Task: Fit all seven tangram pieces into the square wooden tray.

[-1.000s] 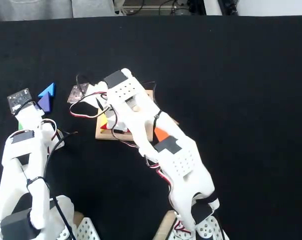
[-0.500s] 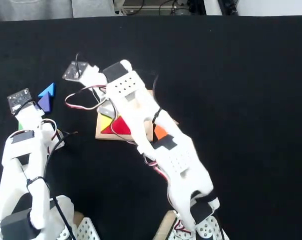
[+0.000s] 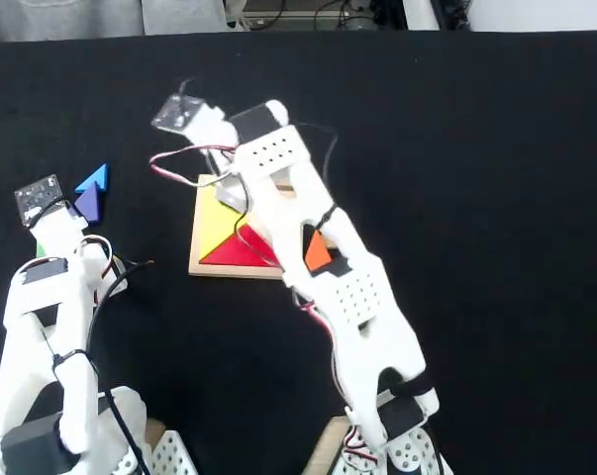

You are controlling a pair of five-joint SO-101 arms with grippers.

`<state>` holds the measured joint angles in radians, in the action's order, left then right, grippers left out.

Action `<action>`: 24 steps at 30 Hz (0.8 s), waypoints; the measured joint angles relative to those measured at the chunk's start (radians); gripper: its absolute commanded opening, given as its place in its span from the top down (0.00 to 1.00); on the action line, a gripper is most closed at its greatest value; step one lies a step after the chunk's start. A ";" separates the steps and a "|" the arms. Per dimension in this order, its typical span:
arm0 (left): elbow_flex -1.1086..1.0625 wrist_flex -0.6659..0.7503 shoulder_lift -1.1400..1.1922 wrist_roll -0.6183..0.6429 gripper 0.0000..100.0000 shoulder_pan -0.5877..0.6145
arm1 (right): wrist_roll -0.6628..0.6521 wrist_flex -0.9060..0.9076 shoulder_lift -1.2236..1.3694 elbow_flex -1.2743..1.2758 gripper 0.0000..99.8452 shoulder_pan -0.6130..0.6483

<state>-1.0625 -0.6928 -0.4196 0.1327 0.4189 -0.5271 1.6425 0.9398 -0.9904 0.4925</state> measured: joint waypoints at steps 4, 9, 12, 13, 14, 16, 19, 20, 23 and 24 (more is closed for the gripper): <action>0.000 0.000 0.000 0.000 0.87 0.000 | 0.000 0.000 0.075 0.000 0.99 -0.002; 0.000 0.000 0.000 0.000 0.87 0.000 | 0.000 0.002 0.086 -0.012 0.99 0.000; 0.000 0.000 0.000 0.000 0.87 0.000 | 0.000 0.002 0.087 -0.012 0.99 0.000; 0.000 0.000 0.000 0.000 0.87 0.000 | 0.000 0.002 0.087 -0.012 0.99 0.000; 0.000 0.000 0.000 0.000 0.87 0.000 | 0.000 0.002 0.087 -0.012 0.99 0.000; 0.000 0.000 0.000 0.000 0.87 0.000 | 0.000 0.017 0.087 -0.012 0.99 0.000; 0.000 0.000 0.000 0.000 0.87 0.000 | 0.000 0.049 0.092 -0.048 0.99 0.000; 0.000 0.000 0.000 0.000 0.87 0.000 | 0.000 0.066 0.092 -0.083 0.99 0.000; 0.000 0.000 0.000 0.000 0.87 0.000 | 0.000 0.084 0.092 -0.219 0.99 -0.011; 0.000 0.000 0.000 0.000 0.87 0.000 | 0.000 0.084 0.092 -0.262 0.99 -0.025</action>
<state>-1.0625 -0.6928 -0.4196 0.1327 0.4189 -0.5271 1.7269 1.0319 -1.2528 0.4680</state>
